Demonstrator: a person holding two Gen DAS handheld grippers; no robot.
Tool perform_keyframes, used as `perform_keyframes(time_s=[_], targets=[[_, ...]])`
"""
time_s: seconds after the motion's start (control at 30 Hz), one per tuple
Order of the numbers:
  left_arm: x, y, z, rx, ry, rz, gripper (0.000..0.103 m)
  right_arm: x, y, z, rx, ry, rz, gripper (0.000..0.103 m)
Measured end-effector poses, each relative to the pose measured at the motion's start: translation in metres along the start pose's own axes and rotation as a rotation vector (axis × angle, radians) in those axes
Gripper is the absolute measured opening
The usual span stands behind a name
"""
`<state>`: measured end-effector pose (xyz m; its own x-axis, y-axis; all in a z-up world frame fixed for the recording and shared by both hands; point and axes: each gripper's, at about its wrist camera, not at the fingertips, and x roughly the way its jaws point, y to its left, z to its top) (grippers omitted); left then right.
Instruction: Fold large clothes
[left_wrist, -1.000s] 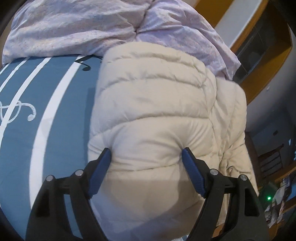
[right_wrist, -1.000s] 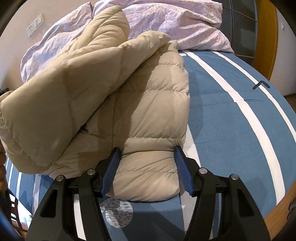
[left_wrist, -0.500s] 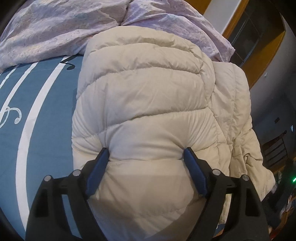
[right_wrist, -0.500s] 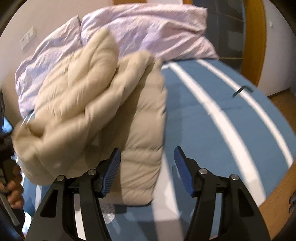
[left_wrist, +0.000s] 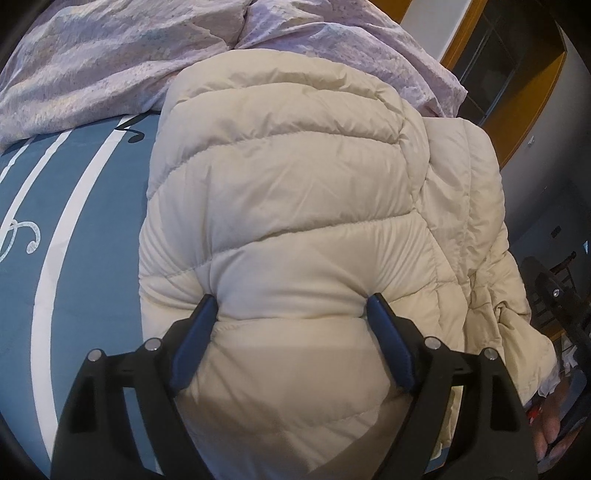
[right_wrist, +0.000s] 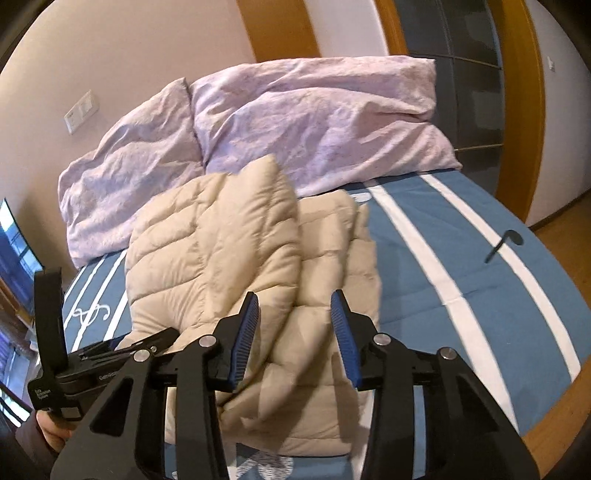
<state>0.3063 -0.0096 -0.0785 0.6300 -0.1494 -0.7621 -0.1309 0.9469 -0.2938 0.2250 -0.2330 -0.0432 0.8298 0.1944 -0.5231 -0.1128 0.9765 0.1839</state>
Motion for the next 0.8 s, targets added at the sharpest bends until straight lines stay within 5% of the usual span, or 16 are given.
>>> perform_keyframes(time_s=[0.4, 0.8], targets=[[-0.004, -0.005, 0.001, 0.020, -0.003, 0.002, 0.082, 0.049, -0.013, -0.040, -0.066, 0.191, -0.183, 0.036], [-0.028, -0.010, 0.031, 0.057, -0.082, 0.055, 0.079, 0.067, -0.027, -0.040, -0.049, 0.191, -0.192, 0.036]])
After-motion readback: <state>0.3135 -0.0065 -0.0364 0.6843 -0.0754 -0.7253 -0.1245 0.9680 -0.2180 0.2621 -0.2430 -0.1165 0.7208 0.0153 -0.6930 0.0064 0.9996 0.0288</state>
